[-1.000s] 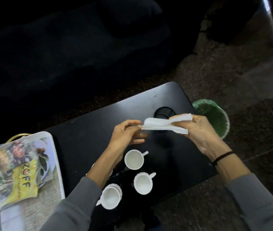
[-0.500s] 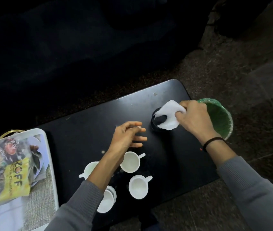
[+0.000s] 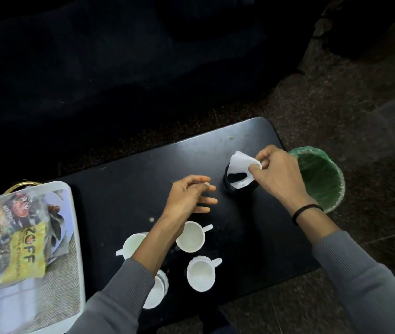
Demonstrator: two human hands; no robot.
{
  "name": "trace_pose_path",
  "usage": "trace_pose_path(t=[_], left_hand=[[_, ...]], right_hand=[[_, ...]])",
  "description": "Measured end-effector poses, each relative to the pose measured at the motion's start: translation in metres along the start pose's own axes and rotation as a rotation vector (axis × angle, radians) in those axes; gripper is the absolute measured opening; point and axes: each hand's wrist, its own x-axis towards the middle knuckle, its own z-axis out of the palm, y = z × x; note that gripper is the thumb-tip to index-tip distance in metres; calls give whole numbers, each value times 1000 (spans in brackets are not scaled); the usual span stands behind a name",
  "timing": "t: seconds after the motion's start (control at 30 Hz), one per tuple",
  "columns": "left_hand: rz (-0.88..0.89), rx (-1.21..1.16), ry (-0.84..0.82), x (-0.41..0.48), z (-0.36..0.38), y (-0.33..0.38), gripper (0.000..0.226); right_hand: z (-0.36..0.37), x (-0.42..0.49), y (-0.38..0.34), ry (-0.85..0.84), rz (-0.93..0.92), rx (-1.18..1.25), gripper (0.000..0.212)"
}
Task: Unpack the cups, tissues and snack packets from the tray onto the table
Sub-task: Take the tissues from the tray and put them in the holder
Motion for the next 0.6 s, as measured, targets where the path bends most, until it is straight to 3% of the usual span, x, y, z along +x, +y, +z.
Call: trace_pose_path(t=[0.2,0.43,0.6], left_hand=[[16,24,-9,-5,-3,5,16],[32,-11,14,-16,-20,2,15],[80,-64,100,-31,-57,-7,14]], right_hand=[[-5,-13,-12,20,-33,-19,26],[7,-47,-44,62,-126,-21,25],[39,-74,-82,-124,-163,56,16]])
